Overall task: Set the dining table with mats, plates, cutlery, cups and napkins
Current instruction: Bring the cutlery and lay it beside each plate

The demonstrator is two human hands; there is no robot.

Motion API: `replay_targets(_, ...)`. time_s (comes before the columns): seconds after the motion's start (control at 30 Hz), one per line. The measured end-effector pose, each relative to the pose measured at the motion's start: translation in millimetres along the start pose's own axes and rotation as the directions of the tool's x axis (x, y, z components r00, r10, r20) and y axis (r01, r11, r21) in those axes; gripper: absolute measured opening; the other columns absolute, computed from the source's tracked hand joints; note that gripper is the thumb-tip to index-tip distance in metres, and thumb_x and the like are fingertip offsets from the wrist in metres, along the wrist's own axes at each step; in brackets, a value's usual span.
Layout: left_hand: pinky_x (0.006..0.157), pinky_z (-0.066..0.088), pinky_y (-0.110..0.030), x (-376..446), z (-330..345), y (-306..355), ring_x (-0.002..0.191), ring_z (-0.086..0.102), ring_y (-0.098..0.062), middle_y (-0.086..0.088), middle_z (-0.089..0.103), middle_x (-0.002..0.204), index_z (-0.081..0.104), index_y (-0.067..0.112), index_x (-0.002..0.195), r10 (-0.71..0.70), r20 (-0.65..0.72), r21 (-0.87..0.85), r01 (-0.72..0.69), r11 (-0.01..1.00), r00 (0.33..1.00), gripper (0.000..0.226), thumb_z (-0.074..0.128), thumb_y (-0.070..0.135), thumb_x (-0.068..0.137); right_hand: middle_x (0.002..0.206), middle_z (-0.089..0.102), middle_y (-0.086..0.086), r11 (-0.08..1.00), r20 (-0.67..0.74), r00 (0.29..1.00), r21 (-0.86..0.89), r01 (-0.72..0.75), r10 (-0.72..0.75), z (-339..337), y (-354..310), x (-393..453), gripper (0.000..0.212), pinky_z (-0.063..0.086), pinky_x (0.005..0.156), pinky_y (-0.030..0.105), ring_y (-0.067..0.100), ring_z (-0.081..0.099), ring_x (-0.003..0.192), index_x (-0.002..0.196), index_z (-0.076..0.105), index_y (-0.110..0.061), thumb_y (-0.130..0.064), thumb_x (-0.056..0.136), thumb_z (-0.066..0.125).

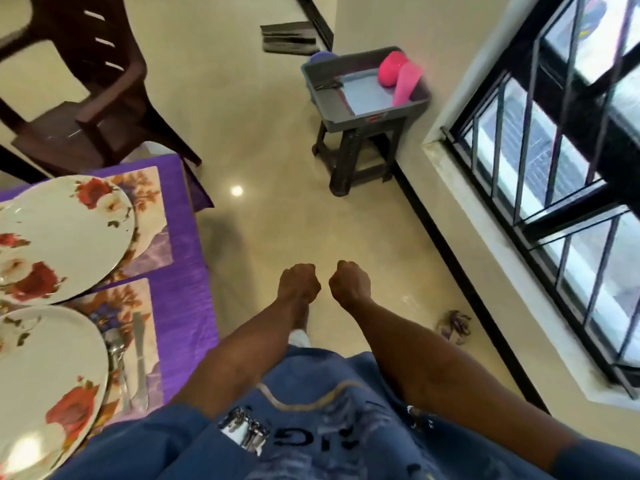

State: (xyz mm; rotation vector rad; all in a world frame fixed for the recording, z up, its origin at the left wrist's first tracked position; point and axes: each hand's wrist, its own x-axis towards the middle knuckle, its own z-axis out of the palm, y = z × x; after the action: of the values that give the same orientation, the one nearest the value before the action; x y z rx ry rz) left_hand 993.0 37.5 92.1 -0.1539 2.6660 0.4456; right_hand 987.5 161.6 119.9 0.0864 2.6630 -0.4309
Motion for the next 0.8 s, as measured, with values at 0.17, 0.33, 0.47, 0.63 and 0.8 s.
replay_targets(0.17,0.083,0.047,-0.035,86,-19,14,0.104,0.062,-0.031,-0.011,0.066,0.114,0.065,0.011,0.107,0.121,0.042,0.052,-0.123,0.991,0.992,0.023,0.049,0.020,0.093,0.111,0.067,0.015,0.999,-0.026,0.999,0.032,-0.020,0.021,-24,3,77,0.025,0.051,0.079,0.036,0.034,0.065,0.097,0.108,0.065,-0.006,-0.012,0.090,0.047)
replay_targets(0.33,0.090,0.047,-0.035,200,-94,4,0.110,0.060,-0.031,-0.012,0.063,0.122,0.063,0.010,0.115,0.147,0.034,0.057,-0.149,0.987,0.989,0.027,0.047,0.019,0.095,0.106,0.069,0.011,0.979,-0.095,0.987,0.172,-0.113,0.131,-66,-32,185,0.021,0.053,0.075,0.033,0.029,0.065,0.092,0.102,0.068,-0.008,-0.014,0.091,0.052)
replay_targets(0.47,0.087,0.048,-0.037,281,-159,-12,0.107,0.060,-0.032,-0.012,0.065,0.118,0.064,0.009,0.112,0.117,0.010,0.054,-0.117,0.992,0.993,0.025,0.050,0.017,0.092,0.098,0.066,0.007,0.900,-0.113,0.966,0.401,-0.171,0.234,-104,-89,270,0.013,0.046,0.070,0.030,0.028,0.064,0.092,0.091,0.065,-0.013,-0.014,0.087,0.053)
replay_targets(0.63,0.081,0.047,-0.035,370,-206,-22,0.102,0.062,-0.032,-0.012,0.067,0.112,0.066,0.009,0.106,0.083,0.020,0.026,-0.083,0.996,0.996,0.024,0.048,0.014,0.092,0.090,0.067,0.006,0.834,-0.059,0.956,0.507,-0.219,0.287,-129,-138,362,0.013,0.050,0.072,0.033,0.027,0.064,0.088,0.086,0.065,-0.016,-0.014,0.086,0.052)
replay_targets(0.8,0.075,0.044,-0.034,461,-234,-25,0.100,0.061,-0.034,-0.013,0.066,0.109,0.064,0.009,0.100,0.126,0.033,0.039,-0.127,0.991,0.992,0.019,0.050,0.016,0.090,0.093,0.068,0.007,0.741,0.015,0.908,0.572,-0.351,0.418,-143,-149,453,0.016,0.046,0.071,0.031,0.026,0.064,0.090,0.093,0.068,-0.012,-0.012,0.087,0.053)
